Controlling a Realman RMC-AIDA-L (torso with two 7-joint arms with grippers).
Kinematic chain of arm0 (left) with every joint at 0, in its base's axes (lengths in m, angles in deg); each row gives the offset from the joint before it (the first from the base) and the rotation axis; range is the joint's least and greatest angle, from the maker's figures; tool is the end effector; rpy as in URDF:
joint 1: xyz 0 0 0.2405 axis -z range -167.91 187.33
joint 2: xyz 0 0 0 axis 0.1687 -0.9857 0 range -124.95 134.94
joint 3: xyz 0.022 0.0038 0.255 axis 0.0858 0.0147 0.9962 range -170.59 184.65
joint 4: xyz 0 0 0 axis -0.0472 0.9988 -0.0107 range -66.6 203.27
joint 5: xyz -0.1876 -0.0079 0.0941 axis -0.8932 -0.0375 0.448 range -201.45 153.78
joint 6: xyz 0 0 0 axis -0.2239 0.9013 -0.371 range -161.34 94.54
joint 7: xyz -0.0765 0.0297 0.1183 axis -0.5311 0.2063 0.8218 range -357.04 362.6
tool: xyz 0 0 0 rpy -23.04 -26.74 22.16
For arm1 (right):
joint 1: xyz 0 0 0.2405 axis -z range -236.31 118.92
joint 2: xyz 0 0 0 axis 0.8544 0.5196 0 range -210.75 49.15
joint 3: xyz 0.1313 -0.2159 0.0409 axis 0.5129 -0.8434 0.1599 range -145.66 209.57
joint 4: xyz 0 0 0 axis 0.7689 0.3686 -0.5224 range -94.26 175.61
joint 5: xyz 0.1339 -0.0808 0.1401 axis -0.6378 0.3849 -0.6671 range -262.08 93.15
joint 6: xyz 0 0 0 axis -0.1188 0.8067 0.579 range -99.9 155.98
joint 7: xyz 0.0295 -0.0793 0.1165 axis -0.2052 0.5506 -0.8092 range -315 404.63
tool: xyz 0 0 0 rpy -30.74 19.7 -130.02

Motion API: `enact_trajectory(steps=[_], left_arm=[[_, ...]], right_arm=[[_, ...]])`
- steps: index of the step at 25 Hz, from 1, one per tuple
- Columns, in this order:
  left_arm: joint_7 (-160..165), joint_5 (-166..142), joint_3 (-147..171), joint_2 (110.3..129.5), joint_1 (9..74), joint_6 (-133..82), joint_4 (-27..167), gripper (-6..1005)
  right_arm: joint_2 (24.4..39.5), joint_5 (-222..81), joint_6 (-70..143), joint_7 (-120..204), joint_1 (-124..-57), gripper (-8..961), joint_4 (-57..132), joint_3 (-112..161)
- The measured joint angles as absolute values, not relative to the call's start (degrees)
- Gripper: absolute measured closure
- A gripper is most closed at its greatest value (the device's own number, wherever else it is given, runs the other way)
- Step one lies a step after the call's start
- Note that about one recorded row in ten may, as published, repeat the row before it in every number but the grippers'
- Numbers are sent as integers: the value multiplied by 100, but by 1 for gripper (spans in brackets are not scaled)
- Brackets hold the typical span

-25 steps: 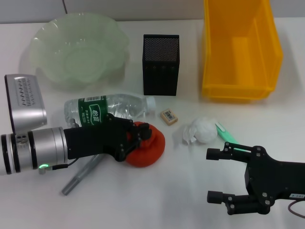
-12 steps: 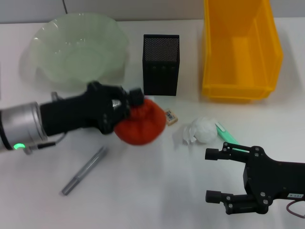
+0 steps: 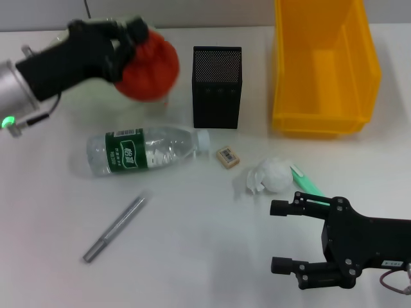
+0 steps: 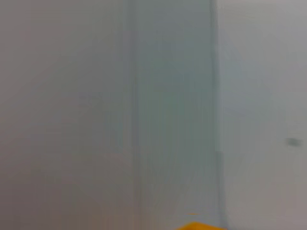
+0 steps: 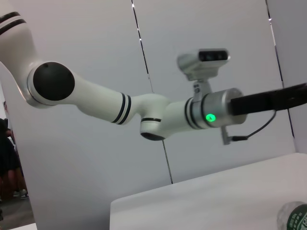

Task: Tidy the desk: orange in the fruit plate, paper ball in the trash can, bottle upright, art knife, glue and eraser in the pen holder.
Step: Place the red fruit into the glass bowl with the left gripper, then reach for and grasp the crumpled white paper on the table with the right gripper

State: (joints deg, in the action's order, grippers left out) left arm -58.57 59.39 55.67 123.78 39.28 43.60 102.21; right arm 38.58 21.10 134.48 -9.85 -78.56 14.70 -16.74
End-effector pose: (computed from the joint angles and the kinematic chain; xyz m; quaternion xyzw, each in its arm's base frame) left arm -0.2384 0.3696 0.0194 -0.8766 -0.1241 -0.3545 0.3009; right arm 0.2738 0.2249 -0.0313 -0.9261 0.1101 0.3599 0.0252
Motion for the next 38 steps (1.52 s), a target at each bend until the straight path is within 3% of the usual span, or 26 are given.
enact_trajectory(steps=[10, 24, 28, 38], left_arm=[[-5728, 5741, 5633, 12417, 4335, 2027, 9818, 938], [-5497, 5563, 5622, 12416, 4381, 1739, 9636, 921], [-5498, 5508, 5631, 12405, 4361, 1742, 9599, 730], [-5620, 5500, 5629, 12384, 4222, 2458, 9620, 449]], right_arm=[[3864, 2049, 13448, -832, -7941, 130, 1633, -1657], [3865, 2038, 13400, -827, -8002, 130, 1660, -1656], [3865, 2038, 13362, -827, -8059, 130, 1753, -1668], [3858, 2039, 13350, -827, -8071, 130, 1791, -1657]])
